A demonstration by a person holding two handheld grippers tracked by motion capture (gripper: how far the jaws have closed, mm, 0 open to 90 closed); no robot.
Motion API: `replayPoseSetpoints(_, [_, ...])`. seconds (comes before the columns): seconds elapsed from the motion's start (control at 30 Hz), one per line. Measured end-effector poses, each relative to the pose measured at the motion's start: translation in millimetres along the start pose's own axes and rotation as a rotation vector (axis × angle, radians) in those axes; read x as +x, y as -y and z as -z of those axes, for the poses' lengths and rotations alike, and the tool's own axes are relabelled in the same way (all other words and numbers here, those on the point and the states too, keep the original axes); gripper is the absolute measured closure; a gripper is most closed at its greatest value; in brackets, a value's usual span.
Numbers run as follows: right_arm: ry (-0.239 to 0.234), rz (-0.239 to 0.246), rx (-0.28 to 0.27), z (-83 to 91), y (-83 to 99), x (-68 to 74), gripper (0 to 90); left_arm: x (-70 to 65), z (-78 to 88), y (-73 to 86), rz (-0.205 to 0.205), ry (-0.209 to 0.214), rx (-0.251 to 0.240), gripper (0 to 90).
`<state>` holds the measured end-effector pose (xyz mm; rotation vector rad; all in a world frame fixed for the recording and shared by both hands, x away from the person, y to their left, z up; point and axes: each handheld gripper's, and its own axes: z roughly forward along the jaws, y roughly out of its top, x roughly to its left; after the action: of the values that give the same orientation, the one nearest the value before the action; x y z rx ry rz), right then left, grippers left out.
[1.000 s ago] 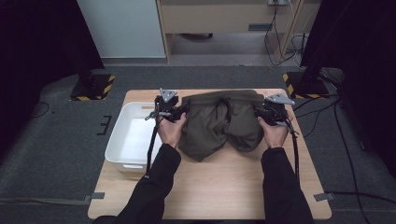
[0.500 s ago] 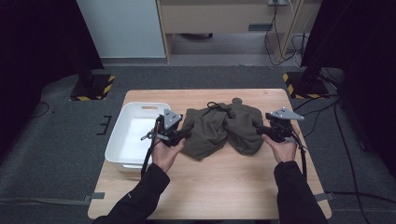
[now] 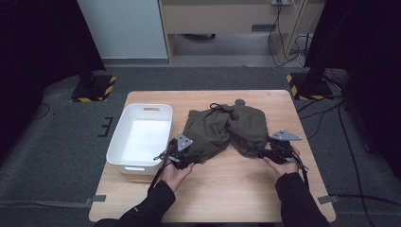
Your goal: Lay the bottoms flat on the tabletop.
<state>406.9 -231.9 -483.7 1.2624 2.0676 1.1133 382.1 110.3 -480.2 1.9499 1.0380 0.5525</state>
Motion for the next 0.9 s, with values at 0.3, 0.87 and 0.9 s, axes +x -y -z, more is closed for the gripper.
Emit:
replayPoseSetpoints(0.3, [0.028,0.041,0.097,-19.9,10.6,0.1,38.0,-9.9,-25.8,16.8,-0.052,-0.051,0.074,43.3])
replayPoseSetpoints(0.87, [0.006,0.058,0.058,-8.3,3.5,-8.5,87.8,-6.5,-6.9,0.2,-0.013,-0.048,0.094,88.8])
replayPoseSetpoints(0.9, [0.006,0.065,0.047,-4.6,1.3,-9.6,87.8,-7.6,-1.1,-4.2,-0.011,-0.041,0.079,88.9])
